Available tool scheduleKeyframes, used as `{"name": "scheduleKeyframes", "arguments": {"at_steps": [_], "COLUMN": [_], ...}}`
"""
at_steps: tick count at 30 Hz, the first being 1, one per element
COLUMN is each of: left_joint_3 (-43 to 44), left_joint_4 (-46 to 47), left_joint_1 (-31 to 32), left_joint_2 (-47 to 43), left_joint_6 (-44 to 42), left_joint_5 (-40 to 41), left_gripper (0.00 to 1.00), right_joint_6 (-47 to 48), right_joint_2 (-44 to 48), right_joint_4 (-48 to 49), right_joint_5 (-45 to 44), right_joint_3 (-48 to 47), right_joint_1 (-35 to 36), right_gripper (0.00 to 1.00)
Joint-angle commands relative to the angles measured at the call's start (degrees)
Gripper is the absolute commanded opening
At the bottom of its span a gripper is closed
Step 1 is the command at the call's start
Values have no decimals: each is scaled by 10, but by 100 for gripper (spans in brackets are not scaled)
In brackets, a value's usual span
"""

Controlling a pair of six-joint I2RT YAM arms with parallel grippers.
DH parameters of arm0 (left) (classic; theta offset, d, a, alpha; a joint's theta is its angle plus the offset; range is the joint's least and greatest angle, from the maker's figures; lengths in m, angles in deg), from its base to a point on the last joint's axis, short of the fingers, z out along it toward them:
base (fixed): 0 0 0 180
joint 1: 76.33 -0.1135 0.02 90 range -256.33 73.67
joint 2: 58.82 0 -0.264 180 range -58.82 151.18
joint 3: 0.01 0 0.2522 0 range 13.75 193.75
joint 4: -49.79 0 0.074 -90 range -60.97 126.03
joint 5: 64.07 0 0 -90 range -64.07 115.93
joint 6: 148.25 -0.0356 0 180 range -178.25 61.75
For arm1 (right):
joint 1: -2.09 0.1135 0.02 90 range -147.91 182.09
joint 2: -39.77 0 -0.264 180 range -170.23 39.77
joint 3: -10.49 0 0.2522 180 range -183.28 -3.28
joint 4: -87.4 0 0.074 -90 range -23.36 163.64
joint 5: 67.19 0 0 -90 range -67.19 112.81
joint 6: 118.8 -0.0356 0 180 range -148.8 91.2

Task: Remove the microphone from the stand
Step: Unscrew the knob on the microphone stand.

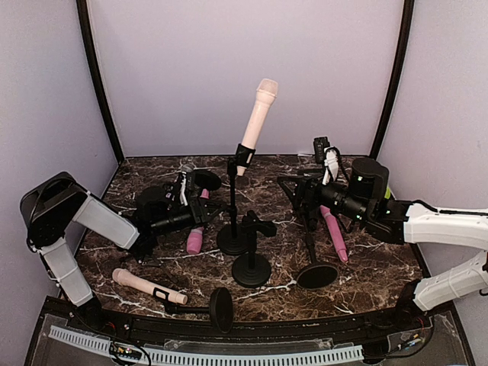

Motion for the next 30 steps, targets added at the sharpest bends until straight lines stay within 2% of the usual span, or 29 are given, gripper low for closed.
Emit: {"name": "scheduleKeyframes", "arguments": {"at_steps": [1,8,22,30], "left_joint_3": [13,21,10,11], "left_joint_4": [25,33,35,2], "left_joint_1": [-2,-2,-3,-2], "left_joint_2": [0,12,7,-11], "left_joint_6": [-4,-3,0,13], "left_joint_5": [-11,-12,-15,-12], "left_gripper": [39,37,18,12], "right_joint_6": [0,3,6,4], "right_joint_2": [7,4,-5,-4], "right_joint_4": [10,6,3,2], "right_joint_5": [-3,3,6,4], "right_joint_3": [5,-1,-6,-5], "right_joint_1": [-2,-2,-2,-2], "right_gripper": [82,82,82,82]}}
